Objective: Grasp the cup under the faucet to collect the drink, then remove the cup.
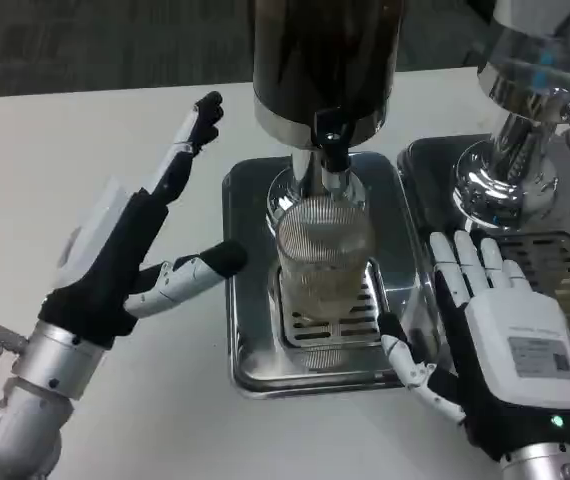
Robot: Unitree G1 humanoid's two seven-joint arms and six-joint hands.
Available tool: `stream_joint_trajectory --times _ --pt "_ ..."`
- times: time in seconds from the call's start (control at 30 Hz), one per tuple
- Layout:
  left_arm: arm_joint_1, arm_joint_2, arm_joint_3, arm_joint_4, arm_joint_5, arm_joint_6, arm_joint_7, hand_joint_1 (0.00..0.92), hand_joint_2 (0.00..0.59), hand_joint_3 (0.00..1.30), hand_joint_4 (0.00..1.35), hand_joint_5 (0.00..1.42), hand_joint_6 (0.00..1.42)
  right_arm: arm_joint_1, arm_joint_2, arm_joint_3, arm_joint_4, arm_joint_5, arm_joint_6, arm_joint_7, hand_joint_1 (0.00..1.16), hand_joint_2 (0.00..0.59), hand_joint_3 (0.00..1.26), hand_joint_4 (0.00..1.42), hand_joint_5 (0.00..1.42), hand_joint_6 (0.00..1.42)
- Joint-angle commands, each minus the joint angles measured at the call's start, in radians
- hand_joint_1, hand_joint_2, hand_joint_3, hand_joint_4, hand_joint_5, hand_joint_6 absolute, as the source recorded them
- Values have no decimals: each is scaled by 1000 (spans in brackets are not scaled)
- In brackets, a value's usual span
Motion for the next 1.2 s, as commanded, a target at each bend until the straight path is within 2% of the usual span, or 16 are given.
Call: stream_joint_trajectory --times 0.03,0.2,0.5,0.77,0.97,1.2 --pt "-17 -13 27 -54 -67 -18 -101 0 35 0 0 46 49 0 9 6 3 4 -1 -28 98 384 34 0 0 78" --pt "-16 -44 34 -118 -151 -24 -198 0 37 0 0 0 1 10 15 6 -2 6 6 -33 98 384 34 0 0 84" --pt "-21 -93 55 -177 -189 -33 -300 0 38 0 0 28 27 20 25 5 -6 8 10 -38 97 383 34 0 0 94" --pt "-114 -142 53 -104 -176 -10 -350 0 38 0 0 32 35 21 36 7 -4 5 11 -41 97 383 34 0 0 97" --pt "-149 -152 41 -62 -130 -39 -368 0 39 0 0 74 71 30 44 7 -8 2 18 -52 97 383 34 0 0 105" --pt "-108 -162 29 -87 -157 -51 -421 0 48 0 0 117 118 34 45 3 -7 10 16 -54 97 385 34 0 0 110"
